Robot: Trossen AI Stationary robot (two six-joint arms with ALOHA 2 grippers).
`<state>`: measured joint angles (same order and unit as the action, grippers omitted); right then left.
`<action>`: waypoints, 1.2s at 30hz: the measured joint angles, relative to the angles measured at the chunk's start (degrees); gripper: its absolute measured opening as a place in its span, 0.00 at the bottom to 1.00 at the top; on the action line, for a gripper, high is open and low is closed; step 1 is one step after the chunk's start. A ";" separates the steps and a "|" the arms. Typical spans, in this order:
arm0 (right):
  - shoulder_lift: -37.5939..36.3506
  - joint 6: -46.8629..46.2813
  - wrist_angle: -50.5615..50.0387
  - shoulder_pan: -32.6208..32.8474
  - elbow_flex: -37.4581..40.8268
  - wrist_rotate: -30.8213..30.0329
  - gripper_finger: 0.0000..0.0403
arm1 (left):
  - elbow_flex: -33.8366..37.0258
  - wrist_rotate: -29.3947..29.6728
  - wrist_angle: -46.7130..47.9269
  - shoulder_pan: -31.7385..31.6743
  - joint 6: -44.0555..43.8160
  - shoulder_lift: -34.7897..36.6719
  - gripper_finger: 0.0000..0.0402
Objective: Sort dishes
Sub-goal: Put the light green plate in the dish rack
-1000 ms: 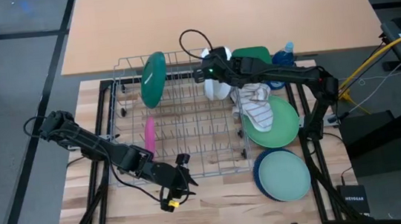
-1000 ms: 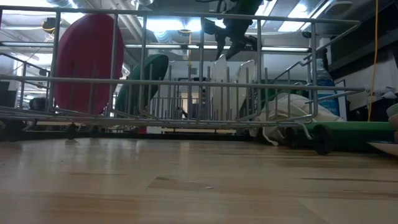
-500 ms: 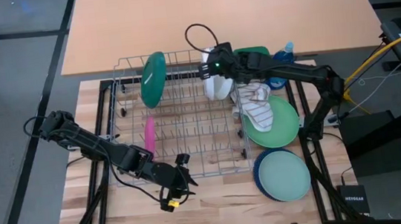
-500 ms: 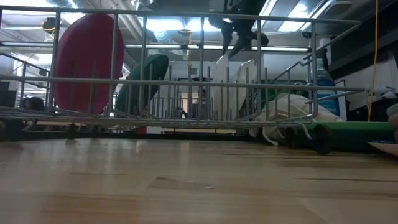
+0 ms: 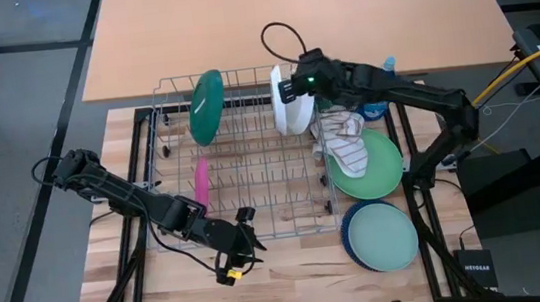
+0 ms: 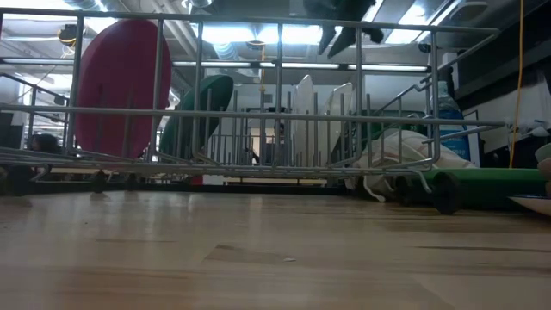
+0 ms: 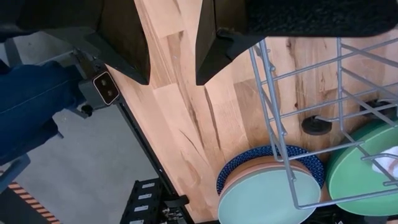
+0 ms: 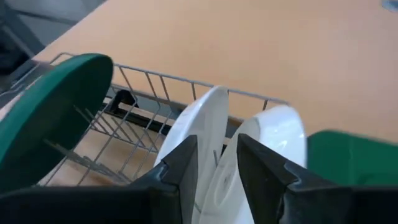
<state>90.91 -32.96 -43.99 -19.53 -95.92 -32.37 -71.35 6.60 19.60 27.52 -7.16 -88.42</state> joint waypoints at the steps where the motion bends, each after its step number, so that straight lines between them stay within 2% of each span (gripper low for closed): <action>1: -0.81 1.73 -0.05 0.02 0.00 0.52 0.29 | 0.00 0.00 0.01 -0.01 -0.08 0.00 0.29; 4: -3.52 5.03 -1.15 0.02 0.00 5.14 0.29 | 0.00 0.00 0.26 -0.01 -0.13 0.01 0.29; 11: -9.51 6.64 -9.15 0.53 -0.09 23.98 0.29 | 0.00 0.01 1.37 -0.01 -0.15 0.02 0.29; 15: -11.61 6.19 -19.43 4.22 -0.09 28.44 0.29 | 0.00 0.01 1.35 -0.01 -0.15 0.03 0.29; 20: -12.15 4.49 -31.55 13.84 -0.09 27.66 0.29 | 0.00 -0.01 1.26 -0.01 -0.35 0.02 0.29; 23: -12.13 4.09 -35.46 20.57 -0.09 25.75 0.29 | 0.00 0.01 0.88 -0.01 -0.49 0.02 0.29; 31: -11.84 -3.18 -38.95 37.73 -0.09 17.11 0.29 | 0.00 0.01 0.25 -0.01 -4.63 0.02 0.29; 36: -10.24 -10.73 -45.27 46.78 -0.02 10.16 0.29 | 0.00 1.24 0.22 -0.01 -7.90 0.02 0.29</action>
<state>80.67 -43.68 -89.25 27.25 -95.94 -22.20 -71.35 7.84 19.82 27.51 -15.06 -88.40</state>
